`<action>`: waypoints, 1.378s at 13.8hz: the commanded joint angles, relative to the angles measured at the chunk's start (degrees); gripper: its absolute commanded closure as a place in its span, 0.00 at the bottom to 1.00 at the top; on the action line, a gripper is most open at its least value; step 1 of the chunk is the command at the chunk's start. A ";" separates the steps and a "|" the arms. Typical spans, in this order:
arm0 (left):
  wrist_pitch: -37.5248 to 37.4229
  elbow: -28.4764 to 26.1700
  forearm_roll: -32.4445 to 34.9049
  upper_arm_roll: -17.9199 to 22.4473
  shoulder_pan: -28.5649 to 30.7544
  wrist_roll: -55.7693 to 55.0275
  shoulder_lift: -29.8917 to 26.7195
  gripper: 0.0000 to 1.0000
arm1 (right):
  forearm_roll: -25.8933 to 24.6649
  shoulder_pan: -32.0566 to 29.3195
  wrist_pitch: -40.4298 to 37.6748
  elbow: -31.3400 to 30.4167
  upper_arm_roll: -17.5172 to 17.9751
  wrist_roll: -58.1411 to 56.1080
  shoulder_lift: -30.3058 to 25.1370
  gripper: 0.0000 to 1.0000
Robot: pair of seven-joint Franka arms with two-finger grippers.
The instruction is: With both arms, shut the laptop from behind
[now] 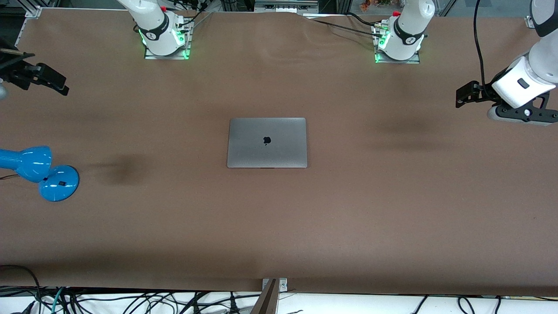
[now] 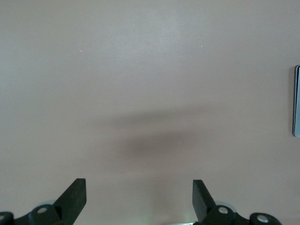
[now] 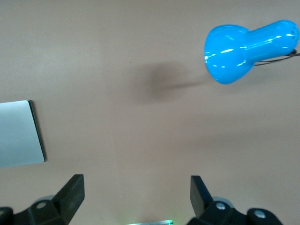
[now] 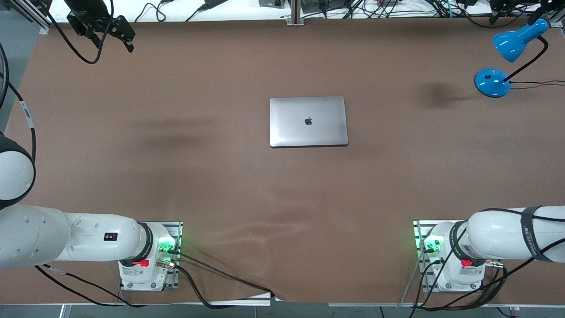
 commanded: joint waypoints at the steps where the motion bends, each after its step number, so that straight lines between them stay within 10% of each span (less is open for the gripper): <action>1: -1.35 2.33 0.48 -2.59 3.33 4.33 -0.35 0.00 | 0.73 1.47 1.89 0.53 -0.40 -0.63 1.22 0.00; 5: -4.24 4.44 0.92 -10.07 8.52 3.63 -0.26 0.00 | 1.78 1.29 2.78 1.85 -0.40 -0.36 3.24 0.00; 19: -7.94 8.31 1.80 -9.55 8.78 3.45 0.88 0.00 | 3.72 0.33 2.60 1.94 -0.49 -0.18 3.33 0.00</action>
